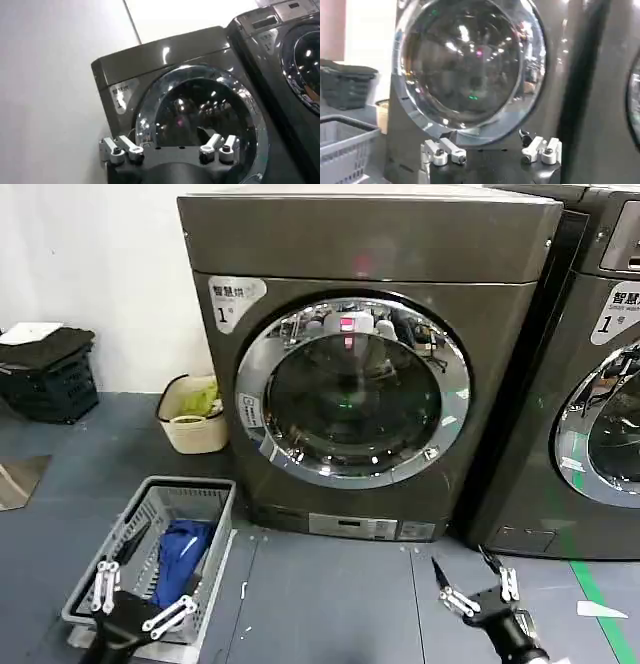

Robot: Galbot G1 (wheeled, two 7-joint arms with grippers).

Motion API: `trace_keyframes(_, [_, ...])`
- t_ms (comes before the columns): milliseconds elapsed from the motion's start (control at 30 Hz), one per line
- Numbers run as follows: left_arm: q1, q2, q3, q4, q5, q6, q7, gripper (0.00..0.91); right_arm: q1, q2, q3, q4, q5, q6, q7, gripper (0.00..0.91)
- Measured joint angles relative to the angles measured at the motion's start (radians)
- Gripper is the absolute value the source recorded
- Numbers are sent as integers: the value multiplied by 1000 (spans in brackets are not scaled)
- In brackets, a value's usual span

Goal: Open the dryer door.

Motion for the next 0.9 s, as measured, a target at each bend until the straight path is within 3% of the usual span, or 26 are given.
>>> trace_keyframes(400, [5,-16,-5,-19,20,0,8,907,256,-99,-196,-95,54,8,-33,907])
trace_keyframes(900, [22,-37,4,-34,43,-5,16,907,560,-93,-426,-239,109,6,-45,907])
